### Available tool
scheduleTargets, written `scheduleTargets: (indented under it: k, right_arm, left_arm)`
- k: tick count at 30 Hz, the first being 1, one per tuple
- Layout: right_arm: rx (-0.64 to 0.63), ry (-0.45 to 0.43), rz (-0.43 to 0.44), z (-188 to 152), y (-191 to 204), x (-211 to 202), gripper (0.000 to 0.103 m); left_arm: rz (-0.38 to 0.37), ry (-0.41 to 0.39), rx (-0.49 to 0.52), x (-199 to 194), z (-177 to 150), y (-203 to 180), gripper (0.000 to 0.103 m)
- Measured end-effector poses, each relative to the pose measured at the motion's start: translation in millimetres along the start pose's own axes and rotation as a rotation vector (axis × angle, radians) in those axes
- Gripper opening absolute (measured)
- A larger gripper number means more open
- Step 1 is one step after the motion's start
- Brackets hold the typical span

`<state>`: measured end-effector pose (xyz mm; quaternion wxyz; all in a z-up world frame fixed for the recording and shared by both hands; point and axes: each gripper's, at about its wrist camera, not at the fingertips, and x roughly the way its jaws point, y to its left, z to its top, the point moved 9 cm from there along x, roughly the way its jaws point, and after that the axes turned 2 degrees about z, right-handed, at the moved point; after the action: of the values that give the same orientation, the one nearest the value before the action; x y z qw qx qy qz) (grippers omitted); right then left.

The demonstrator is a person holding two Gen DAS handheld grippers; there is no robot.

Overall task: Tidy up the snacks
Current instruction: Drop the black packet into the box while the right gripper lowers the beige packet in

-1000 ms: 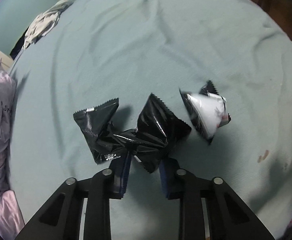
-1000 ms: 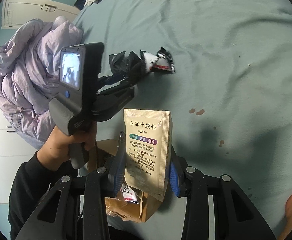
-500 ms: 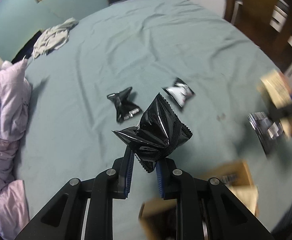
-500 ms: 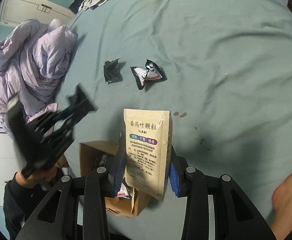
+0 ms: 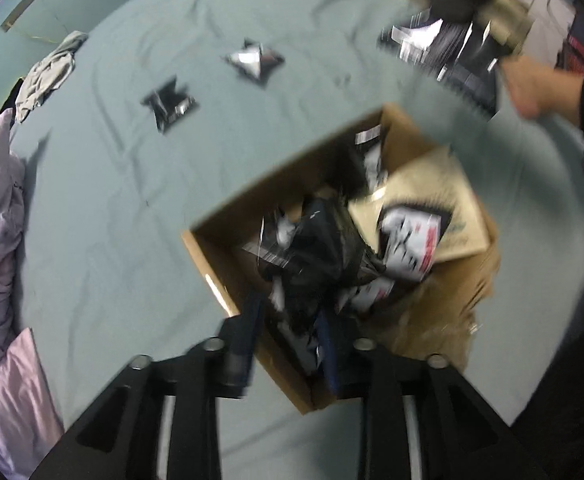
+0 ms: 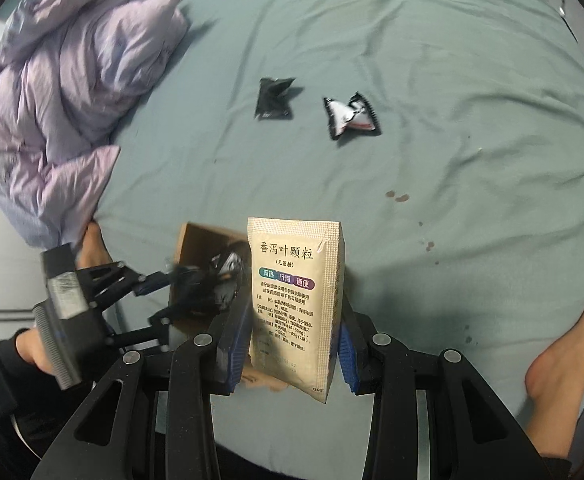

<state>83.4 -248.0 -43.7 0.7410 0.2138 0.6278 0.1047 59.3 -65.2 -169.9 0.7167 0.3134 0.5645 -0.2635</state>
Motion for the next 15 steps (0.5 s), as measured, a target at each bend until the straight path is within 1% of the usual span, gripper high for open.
scheduleTargets:
  k: [1, 3, 4, 5, 6, 8, 10, 11, 15]
  right_arm:
    - [-0.008, 0.006, -0.004, -1.1, 2.7, 1.1, 0.036]
    - [-0.022, 0.021, -0.015, -3.3, 7.5, 5.9, 0.036]
    - [-0.031, 0.034, -0.021, -5.1, 9.9, 9.8, 0.036]
    - [-0.039, 0.041, -0.027, -5.4, 11.6, 13.8, 0.036]
    - [-0.051, 0.051, -0.038, -7.3, 13.1, 18.7, 0.036]
    - [-0.065, 0.082, -0.06, -11.5, 15.3, 31.9, 0.036]
    - [-0.074, 0.116, -0.066, -16.3, 18.3, 45.2, 0.036]
    - [-0.083, 0.129, -0.065, -17.9, 21.3, 51.2, 0.036]
    - [-0.135, 0.167, -0.042, -21.7, 39.9, 68.9, 0.036]
  left_arm:
    - [-0.004, -0.003, 0.007, 0.2, 0.5, -1.5, 0.038]
    - [0.013, -0.02, 0.004, -5.1, 5.5, 1.3, 0.053]
    - [0.026, -0.038, -0.006, -9.6, 7.5, 4.2, 0.064]
    - [0.033, -0.069, -0.025, -16.8, 10.5, 8.0, 0.069]
    - [0.034, -0.1, -0.051, -23.7, 14.5, 14.8, 0.069]
    - [0.041, -0.13, -0.117, -32.7, 17.2, 33.3, 0.072]
    - [0.06, -0.142, -0.172, -36.9, 16.1, 49.1, 0.072]
    - [0.072, -0.147, -0.216, -38.4, 14.6, 60.9, 0.072]
    - [0.092, -0.15, -0.325, -34.4, 10.2, 88.4, 0.072]
